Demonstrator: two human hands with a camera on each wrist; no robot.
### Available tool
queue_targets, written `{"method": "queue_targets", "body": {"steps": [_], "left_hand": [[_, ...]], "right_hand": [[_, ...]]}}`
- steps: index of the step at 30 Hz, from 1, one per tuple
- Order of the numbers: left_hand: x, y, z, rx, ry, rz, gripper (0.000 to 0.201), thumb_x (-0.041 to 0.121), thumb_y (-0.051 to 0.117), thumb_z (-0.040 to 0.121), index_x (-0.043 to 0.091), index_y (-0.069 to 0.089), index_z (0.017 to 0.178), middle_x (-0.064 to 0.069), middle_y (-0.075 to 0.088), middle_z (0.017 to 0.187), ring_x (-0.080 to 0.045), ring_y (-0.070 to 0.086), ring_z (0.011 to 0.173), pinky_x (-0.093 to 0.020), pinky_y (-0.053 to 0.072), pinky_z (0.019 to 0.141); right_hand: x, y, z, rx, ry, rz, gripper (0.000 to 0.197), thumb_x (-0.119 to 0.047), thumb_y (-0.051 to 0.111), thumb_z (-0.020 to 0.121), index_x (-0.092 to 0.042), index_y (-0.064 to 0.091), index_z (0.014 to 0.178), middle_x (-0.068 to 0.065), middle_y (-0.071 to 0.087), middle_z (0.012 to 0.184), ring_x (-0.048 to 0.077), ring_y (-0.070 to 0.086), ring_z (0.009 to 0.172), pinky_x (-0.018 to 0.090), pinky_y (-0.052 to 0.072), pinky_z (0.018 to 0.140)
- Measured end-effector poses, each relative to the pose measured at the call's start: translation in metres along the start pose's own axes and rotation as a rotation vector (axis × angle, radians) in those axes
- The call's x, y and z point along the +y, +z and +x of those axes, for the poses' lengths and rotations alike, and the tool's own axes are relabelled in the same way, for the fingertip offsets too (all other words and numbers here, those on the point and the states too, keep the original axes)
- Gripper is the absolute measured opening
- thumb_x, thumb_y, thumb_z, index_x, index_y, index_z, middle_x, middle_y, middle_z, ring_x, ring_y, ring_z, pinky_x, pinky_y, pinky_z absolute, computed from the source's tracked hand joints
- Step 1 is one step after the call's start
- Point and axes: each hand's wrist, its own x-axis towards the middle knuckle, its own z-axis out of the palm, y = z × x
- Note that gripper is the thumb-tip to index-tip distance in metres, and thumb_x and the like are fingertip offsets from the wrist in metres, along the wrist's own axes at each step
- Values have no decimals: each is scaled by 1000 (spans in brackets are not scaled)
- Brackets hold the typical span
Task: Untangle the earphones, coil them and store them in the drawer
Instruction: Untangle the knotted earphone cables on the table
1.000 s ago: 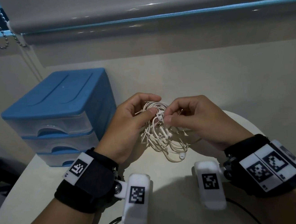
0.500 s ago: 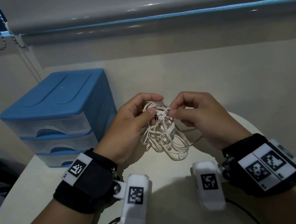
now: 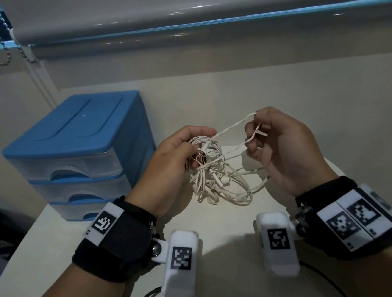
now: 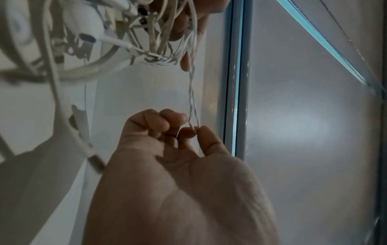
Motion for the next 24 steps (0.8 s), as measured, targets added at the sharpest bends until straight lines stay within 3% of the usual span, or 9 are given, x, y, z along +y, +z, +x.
{"method": "queue_targets", "body": {"steps": [3,8,13,17,24], "left_hand": [[0,1,1,23,-8,-17,40,-5,41,98,11,75,111,-6,64,79,-14,50,68,-31,42,68],[0,-2,0,55,24,30,41,-6,41,97,11,75,110,-2,57,72,-10,45,62,-20,44,61],[3,-2,0,58,40,27,39,-7,42,97,9,75,111,-13,51,79,-12,48,64,-20,47,61],[4,-3,-1,79,40,33,37,-6,44,98,9,75,111,-8,56,76,-12,49,63,-21,46,62],[4,-4,-1,61,20,-1,40,-11,49,95,12,75,115,-7,64,94,-17,57,76,-23,51,71]], "right_hand": [[-2,0,-1,-54,-41,32,26,-9,48,98,-16,54,73,9,55,75,17,43,57,27,35,57],[-13,-5,-1,-71,-72,278,22,-9,43,97,-17,47,77,11,56,72,16,41,57,26,33,59],[-10,-3,-4,-58,-70,199,23,-9,42,98,-16,47,76,15,60,75,15,44,57,24,35,59],[-11,-2,-5,-47,-152,156,20,-8,48,91,-17,49,73,14,66,84,17,48,64,24,39,61],[-10,-7,-3,38,-231,-109,14,-12,52,74,-15,50,61,10,52,67,21,39,59,28,29,52]]}}
